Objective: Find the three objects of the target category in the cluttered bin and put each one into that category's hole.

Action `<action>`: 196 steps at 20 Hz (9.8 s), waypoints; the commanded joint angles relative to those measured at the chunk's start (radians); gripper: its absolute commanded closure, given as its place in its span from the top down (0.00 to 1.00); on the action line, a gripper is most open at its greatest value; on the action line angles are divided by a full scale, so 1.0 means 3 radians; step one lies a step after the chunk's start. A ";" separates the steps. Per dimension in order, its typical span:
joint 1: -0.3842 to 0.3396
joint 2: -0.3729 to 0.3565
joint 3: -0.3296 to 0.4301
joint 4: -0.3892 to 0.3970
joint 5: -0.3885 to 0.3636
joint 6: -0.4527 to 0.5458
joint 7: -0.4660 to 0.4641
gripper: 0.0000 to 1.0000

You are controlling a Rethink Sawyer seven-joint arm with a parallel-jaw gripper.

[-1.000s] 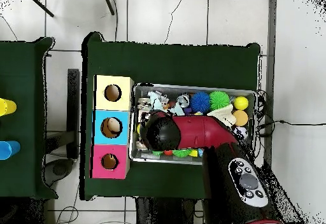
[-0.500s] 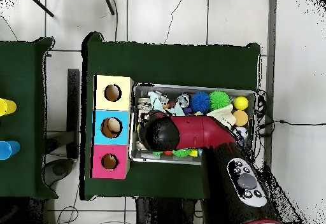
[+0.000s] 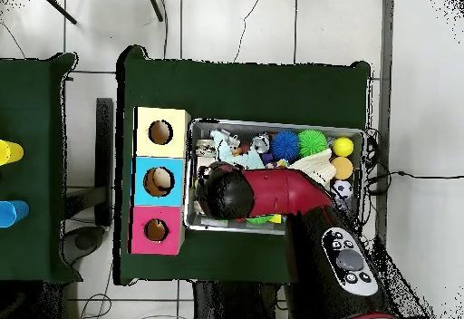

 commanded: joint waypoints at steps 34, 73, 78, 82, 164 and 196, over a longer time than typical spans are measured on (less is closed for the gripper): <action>-0.0018 0.0882 -0.0111 -0.0464 -0.0328 -0.0576 0.0256 1.00; -0.0249 0.0825 0.0216 -0.0409 0.0001 -0.0066 0.0060 1.00; -0.0284 0.0782 0.0208 -0.0401 0.0049 0.0016 0.0056 1.00; -0.0309 0.0771 0.0191 -0.0463 0.0029 0.0118 -0.0027 1.00; -0.1049 0.0816 0.0964 -0.1163 0.0045 0.1431 -0.0980 0.00; -0.1519 -0.0892 0.1457 0.0019 0.0493 0.2012 -0.0563 0.00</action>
